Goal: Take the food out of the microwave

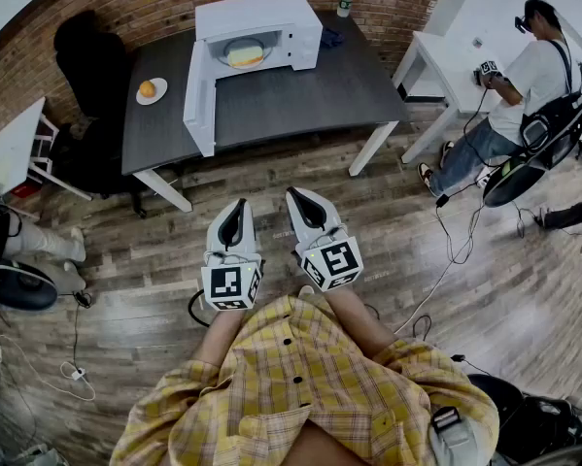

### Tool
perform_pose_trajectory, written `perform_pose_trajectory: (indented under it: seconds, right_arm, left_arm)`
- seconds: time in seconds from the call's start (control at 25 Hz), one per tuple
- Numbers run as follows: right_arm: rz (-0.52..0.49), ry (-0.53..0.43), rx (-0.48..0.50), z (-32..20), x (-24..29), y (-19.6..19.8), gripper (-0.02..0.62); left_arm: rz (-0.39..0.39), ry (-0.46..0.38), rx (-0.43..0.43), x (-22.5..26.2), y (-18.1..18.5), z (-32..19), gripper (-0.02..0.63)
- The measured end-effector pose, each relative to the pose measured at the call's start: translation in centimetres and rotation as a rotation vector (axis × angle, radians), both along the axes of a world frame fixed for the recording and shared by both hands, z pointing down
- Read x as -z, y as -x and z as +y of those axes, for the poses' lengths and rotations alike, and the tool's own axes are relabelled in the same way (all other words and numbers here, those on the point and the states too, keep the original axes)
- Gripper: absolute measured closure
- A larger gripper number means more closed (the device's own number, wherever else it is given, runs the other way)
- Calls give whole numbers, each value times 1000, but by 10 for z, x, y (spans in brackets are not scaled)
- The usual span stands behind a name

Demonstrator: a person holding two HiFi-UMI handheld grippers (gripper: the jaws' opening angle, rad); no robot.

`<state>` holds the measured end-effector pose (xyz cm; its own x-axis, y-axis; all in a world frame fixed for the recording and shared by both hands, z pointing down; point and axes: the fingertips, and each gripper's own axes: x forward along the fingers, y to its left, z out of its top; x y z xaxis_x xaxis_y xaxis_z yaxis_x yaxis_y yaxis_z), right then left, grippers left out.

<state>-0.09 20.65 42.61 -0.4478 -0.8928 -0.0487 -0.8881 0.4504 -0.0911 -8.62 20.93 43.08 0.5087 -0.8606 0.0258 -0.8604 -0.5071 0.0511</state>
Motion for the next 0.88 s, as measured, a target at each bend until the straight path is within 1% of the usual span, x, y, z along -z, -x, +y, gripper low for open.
perform_pose_trajectory:
  seconds: [0.16, 0.4, 0.64, 0.88]
  right_arm:
    - [0, 3, 8, 7, -1, -4, 592]
    - [-20, 3, 44, 10, -9, -24, 592]
    - [-16, 6, 91, 12, -18, -51, 592]
    - [-33, 1, 138, 13, -22, -83, 592]
  left_arm:
    - [-11, 4, 11, -1, -1, 7, 606]
    - [-4, 2, 29, -7, -9, 9, 607]
    - [5, 2, 36, -13, -28, 10, 607]
    - [-4, -13, 58, -17, -55, 9, 607]
